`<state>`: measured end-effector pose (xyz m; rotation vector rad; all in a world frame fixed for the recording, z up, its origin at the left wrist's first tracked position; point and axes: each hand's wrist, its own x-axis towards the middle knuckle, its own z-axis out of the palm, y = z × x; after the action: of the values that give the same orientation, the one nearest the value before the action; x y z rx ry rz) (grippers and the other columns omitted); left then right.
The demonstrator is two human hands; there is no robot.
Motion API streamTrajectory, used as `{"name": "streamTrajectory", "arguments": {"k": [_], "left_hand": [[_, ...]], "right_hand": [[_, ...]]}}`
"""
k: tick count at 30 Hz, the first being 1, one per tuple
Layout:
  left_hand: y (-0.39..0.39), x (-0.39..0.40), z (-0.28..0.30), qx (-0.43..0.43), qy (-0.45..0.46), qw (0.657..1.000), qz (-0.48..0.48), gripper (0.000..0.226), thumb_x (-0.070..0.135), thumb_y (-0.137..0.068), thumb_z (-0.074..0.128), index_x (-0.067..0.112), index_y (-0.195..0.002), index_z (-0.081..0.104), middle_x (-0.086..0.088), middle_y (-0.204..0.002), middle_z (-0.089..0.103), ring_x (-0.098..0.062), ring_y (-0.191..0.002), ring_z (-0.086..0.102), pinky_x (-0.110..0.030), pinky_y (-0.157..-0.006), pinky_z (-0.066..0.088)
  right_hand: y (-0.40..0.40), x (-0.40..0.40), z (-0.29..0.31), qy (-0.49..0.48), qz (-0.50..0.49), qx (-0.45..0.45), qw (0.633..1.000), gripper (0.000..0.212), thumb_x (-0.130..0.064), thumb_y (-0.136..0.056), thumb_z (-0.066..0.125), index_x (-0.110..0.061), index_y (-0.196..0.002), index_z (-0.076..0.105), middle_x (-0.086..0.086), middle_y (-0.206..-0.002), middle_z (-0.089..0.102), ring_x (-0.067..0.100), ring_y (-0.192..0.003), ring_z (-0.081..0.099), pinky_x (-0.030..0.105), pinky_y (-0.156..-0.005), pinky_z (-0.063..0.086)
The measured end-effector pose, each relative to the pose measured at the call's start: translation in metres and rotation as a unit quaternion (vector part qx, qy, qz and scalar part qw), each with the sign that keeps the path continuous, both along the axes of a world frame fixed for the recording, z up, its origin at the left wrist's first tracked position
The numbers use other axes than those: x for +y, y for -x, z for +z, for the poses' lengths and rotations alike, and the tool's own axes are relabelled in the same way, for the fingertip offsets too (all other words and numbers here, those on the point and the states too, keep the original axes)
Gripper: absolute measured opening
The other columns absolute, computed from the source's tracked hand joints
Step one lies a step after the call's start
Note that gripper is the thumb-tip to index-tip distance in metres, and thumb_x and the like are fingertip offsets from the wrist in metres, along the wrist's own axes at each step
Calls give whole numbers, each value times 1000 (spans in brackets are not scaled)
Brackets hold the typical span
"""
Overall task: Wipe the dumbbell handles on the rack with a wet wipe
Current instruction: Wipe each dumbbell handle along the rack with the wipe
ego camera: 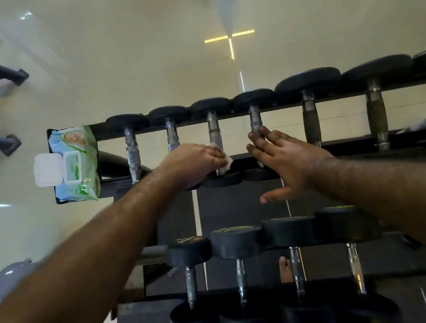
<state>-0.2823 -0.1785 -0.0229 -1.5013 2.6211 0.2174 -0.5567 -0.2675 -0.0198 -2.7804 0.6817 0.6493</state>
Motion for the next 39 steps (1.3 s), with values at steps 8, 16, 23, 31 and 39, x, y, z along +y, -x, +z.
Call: {"name": "streamTrajectory", "arguments": {"k": [8,16,23,31,39], "left_hand": [[23,-28,0,-77,101,992,9,33,6,-89,72,16,-120,77,-4,-126,75,-25,-128,65,-44,-120,41],[17,-6,38,88,-91,965,230,33,12,-100,65,35,-121,77,9,-116,78,-13,-102,74,-39,-97,59],[59,-5,10,163,126,875,438,31,13,-107,51,21,-128,73,-8,-96,78,-30,-82,74,-43,-73,62],[45,36,29,253,-134,871,399,26,12,-97,67,26,-115,81,4,-109,80,-9,-98,72,-32,-96,58],[55,16,28,153,-139,829,521,18,33,-95,77,17,-102,82,-1,-95,78,-16,-85,70,-33,-80,57]], "right_hand": [[-1,2,2,15,7,-1,1000,132,-102,-79,37,-19,-172,-7,4,-175,-29,29,-162,-25,44,-129,-7],[1,2,3,15,13,-13,1000,132,-102,-79,37,-18,-172,-4,6,-177,-25,28,-163,-22,42,-128,-8],[0,1,3,12,8,-14,1000,132,-102,-78,39,-18,-173,-2,5,-177,-23,28,-163,-22,43,-129,-7],[-2,1,5,9,4,-9,1000,133,-102,-78,41,-20,-172,-5,4,-176,-27,27,-162,-25,41,-128,-10],[-4,4,9,16,9,-5,1000,135,-103,-77,39,-19,-172,-4,5,-176,-26,28,-163,-23,41,-128,-9]]}}
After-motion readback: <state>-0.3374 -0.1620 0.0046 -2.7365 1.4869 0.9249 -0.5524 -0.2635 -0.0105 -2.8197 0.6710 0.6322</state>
